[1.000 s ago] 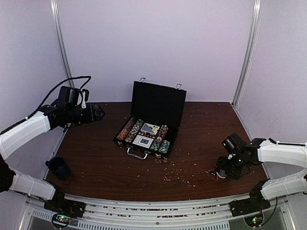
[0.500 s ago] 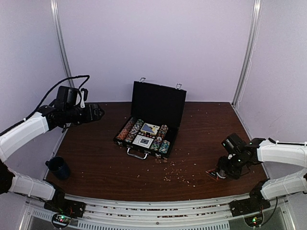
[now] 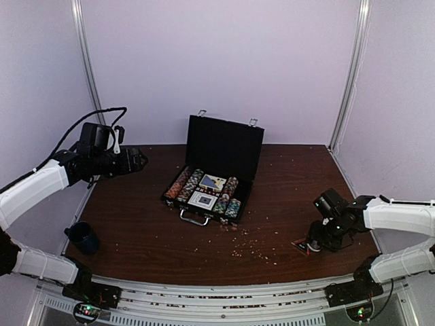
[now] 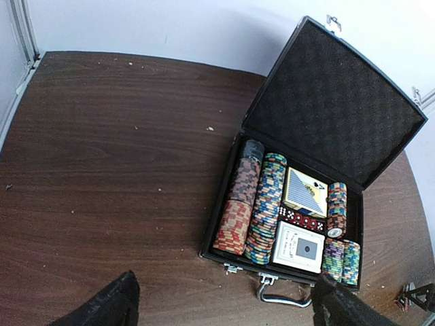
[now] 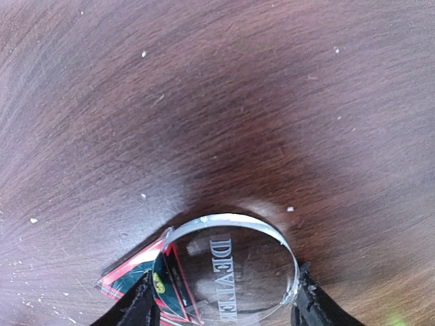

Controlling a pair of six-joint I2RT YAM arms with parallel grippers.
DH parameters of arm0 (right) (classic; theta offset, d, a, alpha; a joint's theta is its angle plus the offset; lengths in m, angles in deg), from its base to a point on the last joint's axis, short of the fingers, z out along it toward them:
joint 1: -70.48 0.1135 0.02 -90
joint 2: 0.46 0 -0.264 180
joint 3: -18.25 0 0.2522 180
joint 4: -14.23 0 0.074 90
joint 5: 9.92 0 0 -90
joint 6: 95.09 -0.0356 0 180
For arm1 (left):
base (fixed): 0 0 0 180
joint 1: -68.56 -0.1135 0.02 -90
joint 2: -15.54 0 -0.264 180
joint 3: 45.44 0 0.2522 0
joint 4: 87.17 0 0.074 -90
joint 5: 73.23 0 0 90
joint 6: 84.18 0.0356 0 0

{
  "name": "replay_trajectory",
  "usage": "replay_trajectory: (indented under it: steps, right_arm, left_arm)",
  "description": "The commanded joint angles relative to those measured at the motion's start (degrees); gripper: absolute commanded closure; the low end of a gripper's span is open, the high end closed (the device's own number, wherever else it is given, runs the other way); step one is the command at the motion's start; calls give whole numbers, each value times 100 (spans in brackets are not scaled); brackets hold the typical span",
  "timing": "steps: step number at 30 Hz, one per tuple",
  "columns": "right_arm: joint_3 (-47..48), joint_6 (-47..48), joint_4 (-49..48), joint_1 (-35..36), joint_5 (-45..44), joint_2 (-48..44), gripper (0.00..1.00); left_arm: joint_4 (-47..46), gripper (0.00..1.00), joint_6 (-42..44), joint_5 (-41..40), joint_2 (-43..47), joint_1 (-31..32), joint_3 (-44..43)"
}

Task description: Pack up texas hold em set

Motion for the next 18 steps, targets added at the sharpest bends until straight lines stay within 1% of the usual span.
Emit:
replay_trajectory:
  steps: [1,7,11,18]
  right_arm:
    - [171,188,242,-13,-335,-22,44]
    - [627,566,418,-7,-452,-165,46]
    - [1068,769,633,-1,-565,-54,47]
    - [1655,705,548,276,-594,223,47]
  left_arm:
    - [-173,9,-34,-17,146,1,-22]
    - [-119,9,-25,49,105,1,-119]
    - [-73,9,-2,108,95,1,-63]
    - [82,9,198,282,81,1,-9]
